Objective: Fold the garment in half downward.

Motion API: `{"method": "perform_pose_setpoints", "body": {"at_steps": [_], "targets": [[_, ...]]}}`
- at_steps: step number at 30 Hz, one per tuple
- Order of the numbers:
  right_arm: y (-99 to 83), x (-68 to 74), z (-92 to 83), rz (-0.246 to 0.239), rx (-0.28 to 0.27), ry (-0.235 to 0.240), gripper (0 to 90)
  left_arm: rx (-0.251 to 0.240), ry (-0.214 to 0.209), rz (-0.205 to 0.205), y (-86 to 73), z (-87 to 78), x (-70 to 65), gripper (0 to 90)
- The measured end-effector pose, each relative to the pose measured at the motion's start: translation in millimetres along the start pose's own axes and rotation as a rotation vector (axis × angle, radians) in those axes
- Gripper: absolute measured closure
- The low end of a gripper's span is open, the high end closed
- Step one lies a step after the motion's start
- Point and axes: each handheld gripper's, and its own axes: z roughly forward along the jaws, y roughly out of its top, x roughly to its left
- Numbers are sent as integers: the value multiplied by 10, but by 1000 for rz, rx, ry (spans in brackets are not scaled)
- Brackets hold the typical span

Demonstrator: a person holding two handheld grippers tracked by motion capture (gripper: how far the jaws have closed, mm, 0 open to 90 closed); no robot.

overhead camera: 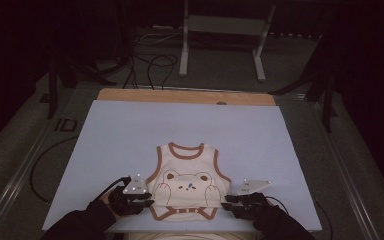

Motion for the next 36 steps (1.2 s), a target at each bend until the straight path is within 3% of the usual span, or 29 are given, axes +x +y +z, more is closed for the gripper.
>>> {"method": "perform_pose_setpoints", "body": {"at_steps": [10, 13, 15, 18, 21, 36], "targets": [[79, 41, -75, -21, -44, 3, 287, -19, -11, 1, 58, -55, -21, 361], [109, 46, -110, -21, -59, 11, 226, -24, -20, -7, 88, -74, -15, 265], [131, 53, -137, -24, -71, -4, 193, -30, -47, -7, 102, -79, -8, 204], [162, 45, -181, -17, -88, 0, 144, -35, -56, 4, 137, -95, 0, 139], [190, 36, -218, -15, -94, 7, 122, -28, -62, 26, 181, -99, -3, 11], [413, -19, -307, -70, -127, -3, 96, -52, -62, 73, 386, -149, 23, 0]]}}
